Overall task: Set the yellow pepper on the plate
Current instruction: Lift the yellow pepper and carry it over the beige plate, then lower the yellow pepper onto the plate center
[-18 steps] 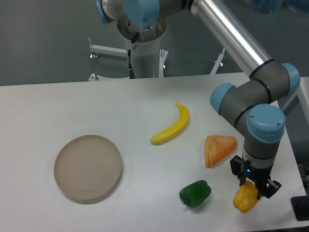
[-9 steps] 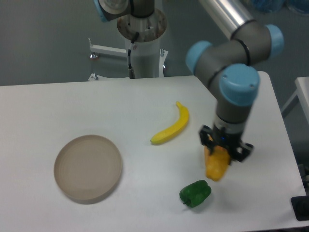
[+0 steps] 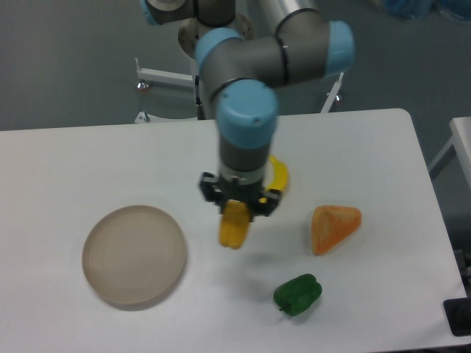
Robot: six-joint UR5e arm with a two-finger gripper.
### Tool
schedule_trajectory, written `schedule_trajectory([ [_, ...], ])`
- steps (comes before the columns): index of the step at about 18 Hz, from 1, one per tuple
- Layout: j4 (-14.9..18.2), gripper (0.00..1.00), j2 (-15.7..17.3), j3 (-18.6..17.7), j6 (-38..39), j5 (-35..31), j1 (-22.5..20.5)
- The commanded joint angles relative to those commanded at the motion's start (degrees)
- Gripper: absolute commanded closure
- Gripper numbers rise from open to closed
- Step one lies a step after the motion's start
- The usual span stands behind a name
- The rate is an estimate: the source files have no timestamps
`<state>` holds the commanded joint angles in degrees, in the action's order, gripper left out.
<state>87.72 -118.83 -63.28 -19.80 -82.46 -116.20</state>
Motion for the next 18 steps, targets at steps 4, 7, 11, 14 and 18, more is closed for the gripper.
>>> schedule_trajectory([
  [4, -8.4, 0.51, 0.0, -4.7, 9.3, 3.4, 3.9],
  [7, -12.5, 0.51, -0.6, -6.9, 11.0, 3.4, 6.1],
  [11, -17.4, 0.51, -0.7, -10.5, 11.4, 3.1, 7.6],
  [14, -17.6, 0.51, -0.8, -11.9, 11.7, 2.6, 8.9],
  [18, -17.8, 0.51, -1.8, -12.2, 11.6, 1.3, 9.4],
])
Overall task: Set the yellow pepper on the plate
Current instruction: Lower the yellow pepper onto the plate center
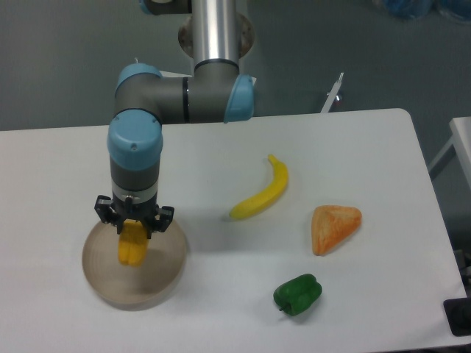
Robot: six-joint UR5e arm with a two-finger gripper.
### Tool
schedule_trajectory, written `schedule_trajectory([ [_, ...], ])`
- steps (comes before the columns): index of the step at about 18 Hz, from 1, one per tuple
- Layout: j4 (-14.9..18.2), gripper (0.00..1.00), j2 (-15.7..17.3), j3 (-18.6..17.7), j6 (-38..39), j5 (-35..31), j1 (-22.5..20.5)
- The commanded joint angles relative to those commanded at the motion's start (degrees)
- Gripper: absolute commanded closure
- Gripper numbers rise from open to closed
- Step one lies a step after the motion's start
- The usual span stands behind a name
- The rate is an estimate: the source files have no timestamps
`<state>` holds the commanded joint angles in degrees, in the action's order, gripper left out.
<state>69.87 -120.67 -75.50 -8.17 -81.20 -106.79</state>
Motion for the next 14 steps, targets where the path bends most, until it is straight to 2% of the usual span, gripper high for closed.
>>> schedule_trajectory([
  [6, 0.1, 0.51, -1.6, -0.1, 0.1, -2.7, 1.3],
  [14, -0.2, 0.51, -3.1, -0.1, -0.2, -3.2, 1.6],
])
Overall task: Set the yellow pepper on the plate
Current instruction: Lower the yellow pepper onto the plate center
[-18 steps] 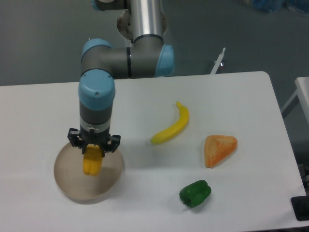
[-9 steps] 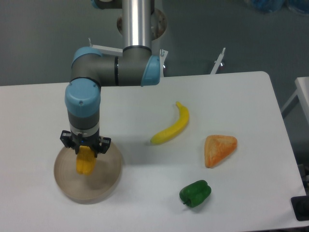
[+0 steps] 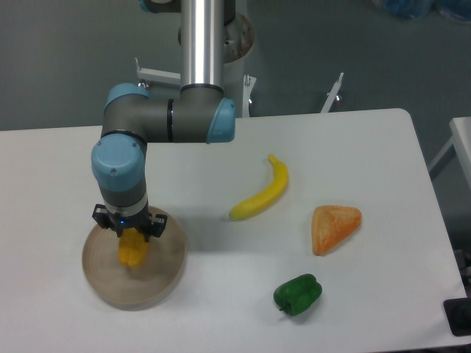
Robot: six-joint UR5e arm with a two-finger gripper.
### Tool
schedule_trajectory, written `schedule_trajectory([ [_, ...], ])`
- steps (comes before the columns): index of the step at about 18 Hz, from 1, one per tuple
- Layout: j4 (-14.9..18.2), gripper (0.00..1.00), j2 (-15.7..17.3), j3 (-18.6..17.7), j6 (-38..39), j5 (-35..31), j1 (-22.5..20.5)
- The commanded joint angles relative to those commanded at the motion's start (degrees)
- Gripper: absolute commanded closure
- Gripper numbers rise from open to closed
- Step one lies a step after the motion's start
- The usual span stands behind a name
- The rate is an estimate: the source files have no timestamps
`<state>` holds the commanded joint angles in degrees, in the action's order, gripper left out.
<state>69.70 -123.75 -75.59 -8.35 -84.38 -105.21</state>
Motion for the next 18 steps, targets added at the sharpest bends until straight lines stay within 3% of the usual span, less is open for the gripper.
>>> schedule_trajectory([
  [12, -0.3, 0.49, -0.6, 0.1, -0.5, -0.1, 0.3],
  [13, -0.3, 0.43, -0.6, 0.3, -0.5, -0.1, 0.4],
  [14, -0.3, 0.29, -0.6, 0.4, -0.5, -0.2, 0.3],
  [15, -0.2, 0.25, -0.4, 0.6, -0.6, -0.3, 0.3],
  [18, -0.1, 0.01, -0.1, 0.8, -0.6, -0.4, 0.3],
])
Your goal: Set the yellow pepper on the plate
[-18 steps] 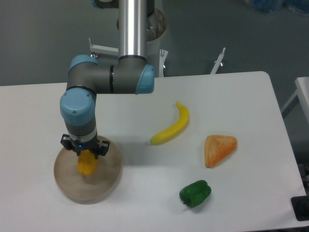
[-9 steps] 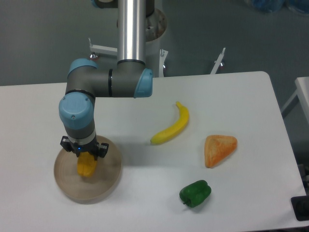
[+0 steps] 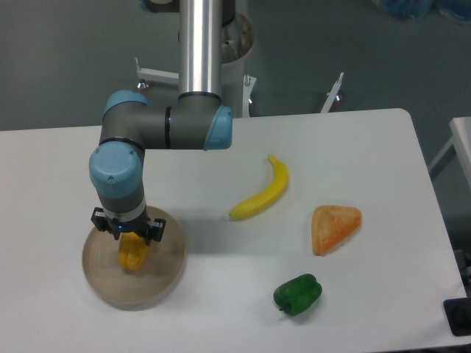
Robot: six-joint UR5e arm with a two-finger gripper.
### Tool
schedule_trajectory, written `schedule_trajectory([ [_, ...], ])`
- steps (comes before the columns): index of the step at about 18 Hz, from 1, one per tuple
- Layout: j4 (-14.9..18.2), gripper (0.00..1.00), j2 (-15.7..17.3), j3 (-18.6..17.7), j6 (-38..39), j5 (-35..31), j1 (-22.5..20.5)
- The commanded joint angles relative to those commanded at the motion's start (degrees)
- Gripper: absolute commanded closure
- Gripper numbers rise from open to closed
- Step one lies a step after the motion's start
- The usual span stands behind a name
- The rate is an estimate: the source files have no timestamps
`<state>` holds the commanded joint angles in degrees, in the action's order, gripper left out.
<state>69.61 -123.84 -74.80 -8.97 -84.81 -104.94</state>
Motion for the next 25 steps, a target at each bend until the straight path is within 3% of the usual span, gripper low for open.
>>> schedule_trajectory([
  [5, -0.1, 0.00, 2.0, 0.8, -0.4, -0.2, -0.8],
  [7, -0.1, 0.00, 3.8, 0.7, -1.8, -2.8, -3.9],
  [12, -0.3, 0.00, 4.3, 1.4, -6.1, -6.5, -9.4],
  [19, -0.2, 0.00, 4.5, 3.6, -30.1, -7.3, -19.7],
  [25, 0.2, 0.00, 4.3, 3.2, -49.6, -9.0, -25.3],
])
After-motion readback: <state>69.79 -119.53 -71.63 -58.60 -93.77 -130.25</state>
